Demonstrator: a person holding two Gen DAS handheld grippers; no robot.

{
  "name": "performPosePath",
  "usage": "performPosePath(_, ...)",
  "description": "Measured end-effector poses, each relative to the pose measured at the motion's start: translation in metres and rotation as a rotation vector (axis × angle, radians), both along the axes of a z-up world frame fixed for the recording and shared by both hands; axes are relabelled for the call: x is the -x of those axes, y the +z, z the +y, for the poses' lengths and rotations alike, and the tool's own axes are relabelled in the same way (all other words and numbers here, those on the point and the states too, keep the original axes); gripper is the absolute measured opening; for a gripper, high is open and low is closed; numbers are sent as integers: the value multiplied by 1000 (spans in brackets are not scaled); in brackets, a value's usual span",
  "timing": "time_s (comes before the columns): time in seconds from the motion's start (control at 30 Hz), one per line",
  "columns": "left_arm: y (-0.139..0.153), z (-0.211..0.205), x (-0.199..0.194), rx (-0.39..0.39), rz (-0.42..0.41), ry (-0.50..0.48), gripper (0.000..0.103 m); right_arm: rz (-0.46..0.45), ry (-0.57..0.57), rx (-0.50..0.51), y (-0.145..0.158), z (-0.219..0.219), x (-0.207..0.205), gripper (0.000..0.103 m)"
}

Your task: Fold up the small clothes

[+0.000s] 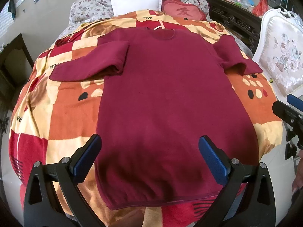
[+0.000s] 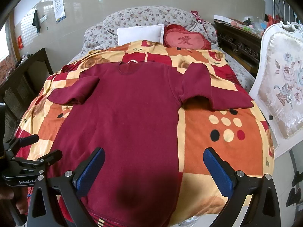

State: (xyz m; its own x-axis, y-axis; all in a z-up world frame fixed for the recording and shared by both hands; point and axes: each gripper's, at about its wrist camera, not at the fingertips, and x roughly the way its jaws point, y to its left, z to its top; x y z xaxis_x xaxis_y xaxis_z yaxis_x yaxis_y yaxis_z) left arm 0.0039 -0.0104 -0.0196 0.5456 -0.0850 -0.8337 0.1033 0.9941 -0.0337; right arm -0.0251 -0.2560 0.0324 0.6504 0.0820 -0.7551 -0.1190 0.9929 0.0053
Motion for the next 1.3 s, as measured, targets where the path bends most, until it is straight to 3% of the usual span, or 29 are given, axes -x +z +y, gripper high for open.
performPosePath(1.3,1,3,0,-4,8,19,103,-17,24,4,14,8,-2,103)
